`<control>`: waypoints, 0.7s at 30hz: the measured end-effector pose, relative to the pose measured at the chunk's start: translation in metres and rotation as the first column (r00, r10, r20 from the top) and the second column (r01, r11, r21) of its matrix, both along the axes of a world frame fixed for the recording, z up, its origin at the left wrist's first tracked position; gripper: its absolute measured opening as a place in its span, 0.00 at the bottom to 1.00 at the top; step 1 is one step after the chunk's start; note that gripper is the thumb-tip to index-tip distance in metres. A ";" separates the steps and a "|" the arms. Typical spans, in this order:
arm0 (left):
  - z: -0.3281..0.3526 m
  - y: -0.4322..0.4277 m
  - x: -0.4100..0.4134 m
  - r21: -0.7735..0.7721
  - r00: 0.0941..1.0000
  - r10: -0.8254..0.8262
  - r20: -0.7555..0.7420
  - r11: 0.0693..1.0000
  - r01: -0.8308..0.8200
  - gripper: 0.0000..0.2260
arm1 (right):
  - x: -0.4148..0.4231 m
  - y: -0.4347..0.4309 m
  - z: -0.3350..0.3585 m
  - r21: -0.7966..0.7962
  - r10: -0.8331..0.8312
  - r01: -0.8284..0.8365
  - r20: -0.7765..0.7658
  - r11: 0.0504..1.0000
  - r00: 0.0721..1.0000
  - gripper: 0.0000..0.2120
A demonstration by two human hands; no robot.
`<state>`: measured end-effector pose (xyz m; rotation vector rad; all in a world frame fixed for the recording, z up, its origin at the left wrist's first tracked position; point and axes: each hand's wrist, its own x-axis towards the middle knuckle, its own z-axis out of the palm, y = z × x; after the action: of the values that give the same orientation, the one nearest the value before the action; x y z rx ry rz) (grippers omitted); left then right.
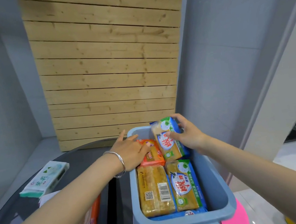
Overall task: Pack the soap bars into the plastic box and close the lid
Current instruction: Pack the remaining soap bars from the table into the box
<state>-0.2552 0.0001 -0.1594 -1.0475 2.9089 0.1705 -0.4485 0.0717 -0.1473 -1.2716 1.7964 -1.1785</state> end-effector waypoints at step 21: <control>-0.008 0.006 0.008 0.053 0.990 0.028 -0.141 0.998 -0.021 0.23 | 0.036 0.026 -0.023 0.384 0.206 -0.007 -0.480 0.923 0.853 0.28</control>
<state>-0.2475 0.0060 -0.1679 -1.1073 2.9992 0.3328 -0.4128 0.0981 -0.1702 -1.5209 2.1550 -0.4080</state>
